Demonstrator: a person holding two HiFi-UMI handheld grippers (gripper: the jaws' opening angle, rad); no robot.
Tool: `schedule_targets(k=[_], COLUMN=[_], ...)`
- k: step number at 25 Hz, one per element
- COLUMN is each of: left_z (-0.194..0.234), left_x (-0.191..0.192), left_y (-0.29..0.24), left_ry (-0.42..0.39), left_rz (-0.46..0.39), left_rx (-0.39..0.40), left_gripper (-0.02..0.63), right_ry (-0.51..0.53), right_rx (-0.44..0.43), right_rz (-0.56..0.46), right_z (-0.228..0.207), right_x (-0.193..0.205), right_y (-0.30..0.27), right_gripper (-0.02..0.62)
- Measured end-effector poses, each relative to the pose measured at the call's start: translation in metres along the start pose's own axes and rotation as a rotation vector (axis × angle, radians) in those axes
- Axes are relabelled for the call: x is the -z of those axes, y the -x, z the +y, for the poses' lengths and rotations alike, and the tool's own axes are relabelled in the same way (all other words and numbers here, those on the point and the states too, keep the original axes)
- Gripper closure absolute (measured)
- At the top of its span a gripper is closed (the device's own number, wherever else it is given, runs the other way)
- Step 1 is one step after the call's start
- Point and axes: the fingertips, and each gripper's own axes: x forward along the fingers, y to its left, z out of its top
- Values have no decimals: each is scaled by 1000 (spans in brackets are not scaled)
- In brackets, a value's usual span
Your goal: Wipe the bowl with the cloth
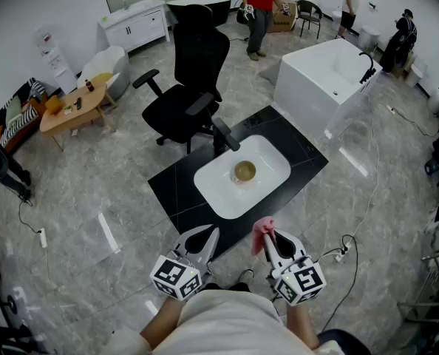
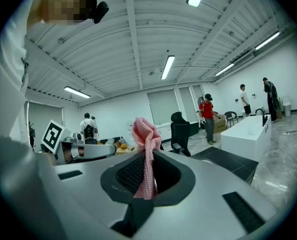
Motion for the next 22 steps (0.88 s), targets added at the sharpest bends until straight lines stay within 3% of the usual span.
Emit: schedule_targets(k=[22], left_z=[-19], left_x=[0], left_y=[-13], left_ry=[-16], left_rz=[15], left_rx=[4], left_gripper=[594], right_ry=[-19], right_rx=[6], right_rz=[-20], right_z=[-14], right_x=[-5], right_y=[12], right_gripper=[566])
